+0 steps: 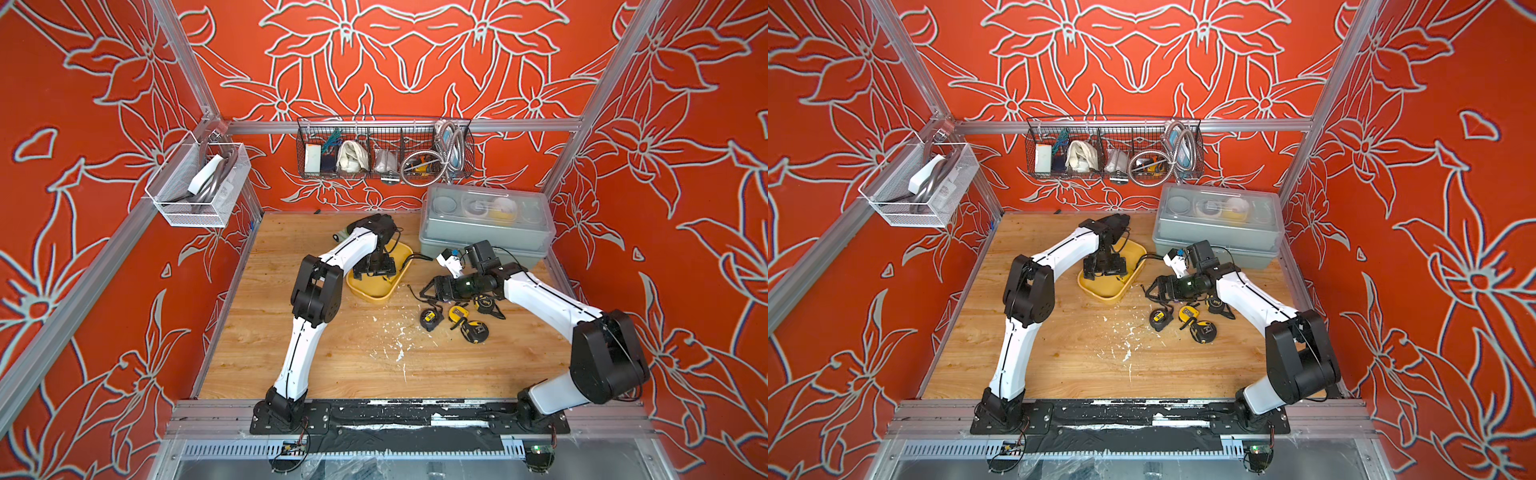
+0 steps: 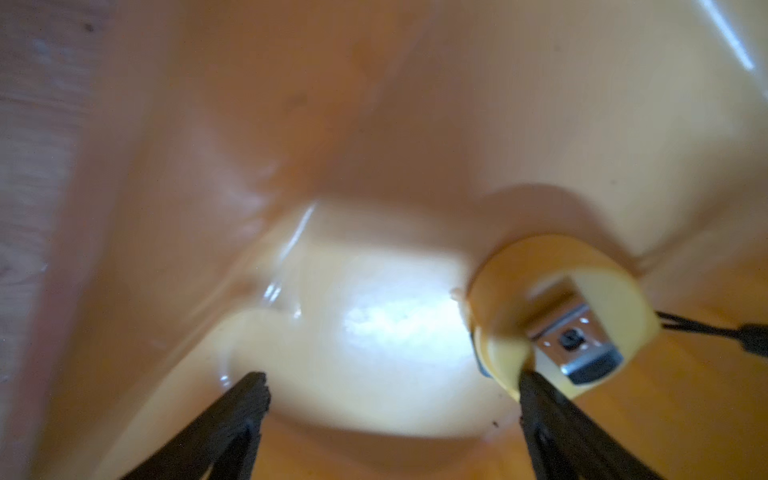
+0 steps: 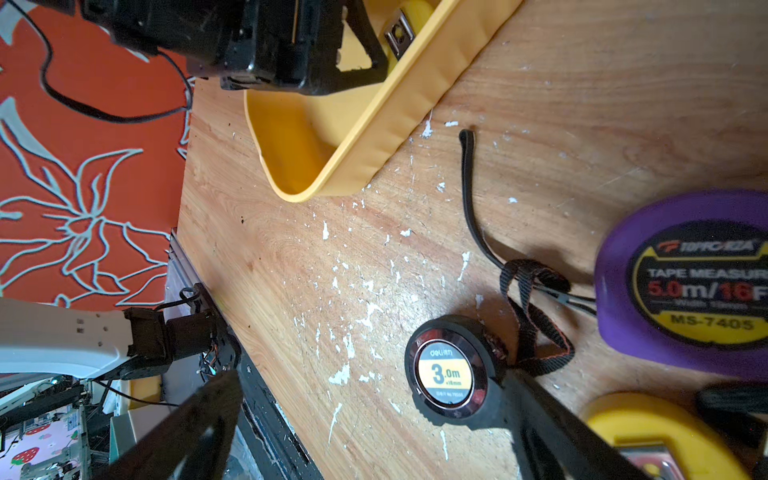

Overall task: Take the tape measure out of the storage box
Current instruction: Pick up the tape measure from the storage box.

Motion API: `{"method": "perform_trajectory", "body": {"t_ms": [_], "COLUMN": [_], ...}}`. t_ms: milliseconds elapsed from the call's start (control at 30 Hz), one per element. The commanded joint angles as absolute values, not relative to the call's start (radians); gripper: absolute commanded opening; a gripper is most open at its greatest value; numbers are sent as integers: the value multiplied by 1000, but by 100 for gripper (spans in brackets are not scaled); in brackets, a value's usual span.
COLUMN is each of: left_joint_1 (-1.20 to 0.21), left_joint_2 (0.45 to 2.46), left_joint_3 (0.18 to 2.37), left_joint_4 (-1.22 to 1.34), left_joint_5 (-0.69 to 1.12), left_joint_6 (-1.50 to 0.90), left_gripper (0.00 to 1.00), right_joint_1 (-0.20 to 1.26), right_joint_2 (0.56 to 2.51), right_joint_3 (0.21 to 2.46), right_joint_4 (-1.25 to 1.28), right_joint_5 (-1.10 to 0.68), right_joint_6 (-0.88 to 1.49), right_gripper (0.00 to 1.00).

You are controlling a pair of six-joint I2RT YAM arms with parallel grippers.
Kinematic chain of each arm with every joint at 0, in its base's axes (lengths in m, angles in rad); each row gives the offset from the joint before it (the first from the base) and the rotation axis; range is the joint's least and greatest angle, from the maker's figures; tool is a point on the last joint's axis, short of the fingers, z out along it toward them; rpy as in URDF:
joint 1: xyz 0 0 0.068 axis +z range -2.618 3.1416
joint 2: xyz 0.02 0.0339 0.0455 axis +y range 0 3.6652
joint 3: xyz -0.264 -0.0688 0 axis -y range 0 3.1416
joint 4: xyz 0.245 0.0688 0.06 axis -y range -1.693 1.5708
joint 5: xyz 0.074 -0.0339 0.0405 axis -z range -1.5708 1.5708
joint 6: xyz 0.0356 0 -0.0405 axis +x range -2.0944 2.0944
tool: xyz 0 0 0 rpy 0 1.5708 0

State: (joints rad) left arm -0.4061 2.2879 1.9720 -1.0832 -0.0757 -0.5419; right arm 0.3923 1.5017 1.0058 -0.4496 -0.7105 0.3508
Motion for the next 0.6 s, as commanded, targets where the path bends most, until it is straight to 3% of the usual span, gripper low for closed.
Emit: {"method": "perform_trajectory", "body": {"t_ms": [0, 167, 567], "left_joint_1": [-381, -386, -437], "left_joint_2": [2260, 2195, 2286], "left_joint_3": [1925, 1891, 2056], "left_joint_4": [-1118, -1057, -1088], "left_joint_5": [-180, -119, -40], "left_joint_6": [-584, -578, -625], "left_gripper": [93, 99, 99], "right_joint_1": [389, 390, 390], "right_joint_2": [1475, 1447, 1456], "right_joint_3": [985, 982, 968], "right_joint_4": [-469, -466, -479], "right_joint_5": [-694, -676, -655], "right_joint_6": [358, 362, 345], "right_gripper": [100, 100, 100]}}
